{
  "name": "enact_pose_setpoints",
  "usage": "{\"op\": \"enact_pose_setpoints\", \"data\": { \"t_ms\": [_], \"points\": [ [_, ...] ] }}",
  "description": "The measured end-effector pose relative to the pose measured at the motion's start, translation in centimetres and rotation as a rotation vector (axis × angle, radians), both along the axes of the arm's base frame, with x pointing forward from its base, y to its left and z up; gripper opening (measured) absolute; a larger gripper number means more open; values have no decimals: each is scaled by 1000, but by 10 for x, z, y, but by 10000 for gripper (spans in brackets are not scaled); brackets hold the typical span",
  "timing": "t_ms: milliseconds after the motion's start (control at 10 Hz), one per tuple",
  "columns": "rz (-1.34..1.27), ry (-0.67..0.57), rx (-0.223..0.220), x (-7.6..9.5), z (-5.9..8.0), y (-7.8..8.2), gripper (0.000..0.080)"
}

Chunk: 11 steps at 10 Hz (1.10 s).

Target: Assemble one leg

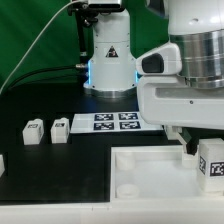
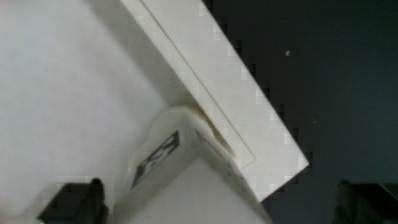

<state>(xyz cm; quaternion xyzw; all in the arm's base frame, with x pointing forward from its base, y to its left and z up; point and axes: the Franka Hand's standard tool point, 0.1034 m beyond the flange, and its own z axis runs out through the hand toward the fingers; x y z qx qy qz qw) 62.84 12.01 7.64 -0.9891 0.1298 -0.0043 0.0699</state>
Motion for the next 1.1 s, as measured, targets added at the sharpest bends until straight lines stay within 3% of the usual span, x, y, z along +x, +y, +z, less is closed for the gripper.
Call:
{"op": "enact_pose_setpoints", "data": {
  "t_ms": [200, 300, 400, 500, 600, 700, 900, 1100],
  "points": [
    [266, -42, -9, 3, -3, -8, 649],
    [288, -45, -6, 3, -3, -6, 649],
    [245, -39, -4, 2, -3, -6, 559],
    [205, -33, 0, 2, -3, -5, 559],
    [123, -22, 7, 2, -3, -5, 374],
    [43, -10, 7, 2, -4, -8, 300],
    [-131, 16, 11, 2, -4, -9, 300],
    [-499, 69, 25, 2, -5, -11, 300]
  ]
}}
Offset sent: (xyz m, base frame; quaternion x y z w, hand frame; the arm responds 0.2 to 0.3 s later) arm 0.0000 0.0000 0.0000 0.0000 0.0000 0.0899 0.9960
